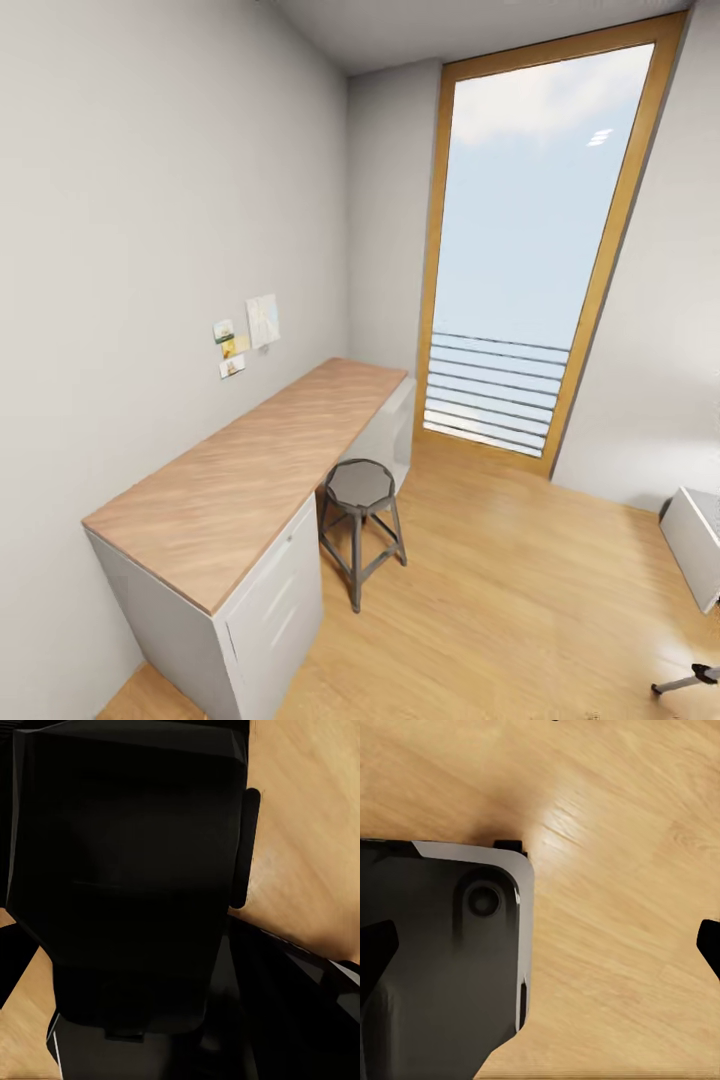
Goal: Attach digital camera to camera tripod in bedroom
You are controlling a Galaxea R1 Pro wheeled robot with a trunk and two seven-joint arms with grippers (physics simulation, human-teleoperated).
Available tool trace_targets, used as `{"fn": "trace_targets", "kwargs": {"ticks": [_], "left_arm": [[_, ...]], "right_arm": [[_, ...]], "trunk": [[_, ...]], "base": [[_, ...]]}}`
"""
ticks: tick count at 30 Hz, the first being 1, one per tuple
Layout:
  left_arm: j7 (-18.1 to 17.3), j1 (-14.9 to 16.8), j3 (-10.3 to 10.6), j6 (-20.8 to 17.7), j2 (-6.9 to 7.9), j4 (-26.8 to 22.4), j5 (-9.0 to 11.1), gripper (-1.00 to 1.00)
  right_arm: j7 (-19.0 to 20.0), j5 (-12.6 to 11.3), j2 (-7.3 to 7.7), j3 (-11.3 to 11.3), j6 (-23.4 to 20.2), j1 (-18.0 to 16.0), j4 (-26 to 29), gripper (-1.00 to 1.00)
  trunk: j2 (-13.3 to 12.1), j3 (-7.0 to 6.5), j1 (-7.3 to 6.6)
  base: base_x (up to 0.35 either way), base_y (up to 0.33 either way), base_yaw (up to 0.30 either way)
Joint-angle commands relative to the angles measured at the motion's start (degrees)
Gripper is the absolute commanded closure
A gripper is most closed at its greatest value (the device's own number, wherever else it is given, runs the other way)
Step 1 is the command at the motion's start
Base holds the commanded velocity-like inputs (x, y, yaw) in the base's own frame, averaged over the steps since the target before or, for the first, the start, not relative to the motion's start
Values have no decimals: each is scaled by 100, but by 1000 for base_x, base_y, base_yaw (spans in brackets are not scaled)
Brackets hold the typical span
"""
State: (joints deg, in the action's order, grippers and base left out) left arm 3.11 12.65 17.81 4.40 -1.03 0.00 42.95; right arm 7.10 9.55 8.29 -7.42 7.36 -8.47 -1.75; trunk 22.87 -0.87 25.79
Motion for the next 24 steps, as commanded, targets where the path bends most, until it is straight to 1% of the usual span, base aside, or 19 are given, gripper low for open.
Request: {"fn": "trace_targets", "kwargs": {"ticks": [1, 16, 19, 24], "left_arm": [[23, 1, 49, 12, -2, 0, 22, 100], [23, 1, 50, 12, -3, 0, 25, 100], [23, 1, 48, 14, -3, 0, 25, 100], [23, 1, 47, 16, -1, 0, 27, 100]], "right_arm": [[11, 54, 4, -49, 35, -6, -19, -100], [3, 52, -5, -49, 37, -6, -19, -100], [3, 50, -15, -49, 38, -6, -19, -100], [2, 48, -24, -49, 38, -6, -19, -100]], "trunk": [[5, 2, -1], [5, 2, -1], [5, 2, -1], [5, 2, -1]], "base": [[-311, 93, 0], [-323, 123, -5], [-174, 79, -130], [-58, 26, -212]]}}
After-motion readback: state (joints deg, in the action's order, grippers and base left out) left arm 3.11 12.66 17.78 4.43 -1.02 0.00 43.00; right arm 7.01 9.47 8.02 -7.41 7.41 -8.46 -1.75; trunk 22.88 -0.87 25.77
